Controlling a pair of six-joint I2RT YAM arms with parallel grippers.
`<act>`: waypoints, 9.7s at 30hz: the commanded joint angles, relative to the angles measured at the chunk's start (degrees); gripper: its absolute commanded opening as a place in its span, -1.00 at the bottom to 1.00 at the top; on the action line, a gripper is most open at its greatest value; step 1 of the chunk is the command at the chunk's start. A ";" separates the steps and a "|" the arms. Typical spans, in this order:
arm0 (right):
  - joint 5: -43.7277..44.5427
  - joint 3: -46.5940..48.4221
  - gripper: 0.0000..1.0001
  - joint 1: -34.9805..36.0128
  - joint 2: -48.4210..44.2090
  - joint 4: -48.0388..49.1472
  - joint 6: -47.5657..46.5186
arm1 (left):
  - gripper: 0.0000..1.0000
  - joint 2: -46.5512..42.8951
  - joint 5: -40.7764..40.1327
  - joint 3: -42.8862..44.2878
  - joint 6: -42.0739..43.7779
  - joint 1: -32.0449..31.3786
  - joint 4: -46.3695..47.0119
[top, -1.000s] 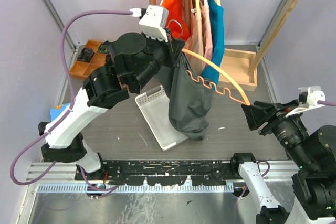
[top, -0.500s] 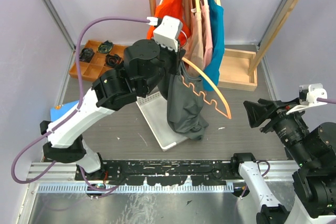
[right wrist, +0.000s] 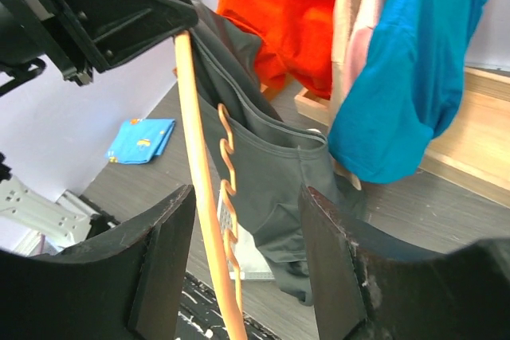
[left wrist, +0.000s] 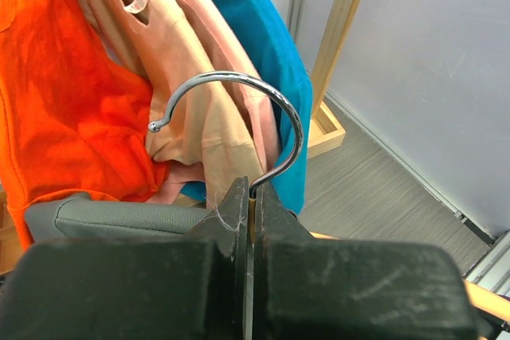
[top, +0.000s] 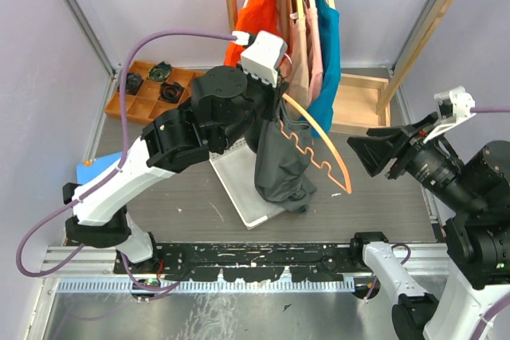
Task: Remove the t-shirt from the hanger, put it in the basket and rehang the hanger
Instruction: Remove the T-shirt from the hanger, then place the T-shirt in the bin.
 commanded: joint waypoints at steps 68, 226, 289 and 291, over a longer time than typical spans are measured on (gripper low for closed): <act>0.88 -8.50 -0.27 0.11 1.02 0.23 -0.47 | -1.00 15.92 -1.54 22.22 -2.56 -3.87 -4.33; 12.63 1.20 -0.99 0.15 -5.64 5.85 2.00 | -1.00 -7.29 4.58 -3.82 -8.93 9.79 -3.37; 15.82 -3.31 -0.99 0.13 -5.77 9.20 1.65 | -1.00 -7.05 8.21 7.13 1.67 9.77 28.57; 15.82 -3.31 -0.99 0.19 -5.77 9.20 1.64 | -1.00 -7.02 8.27 7.73 2.50 9.81 28.83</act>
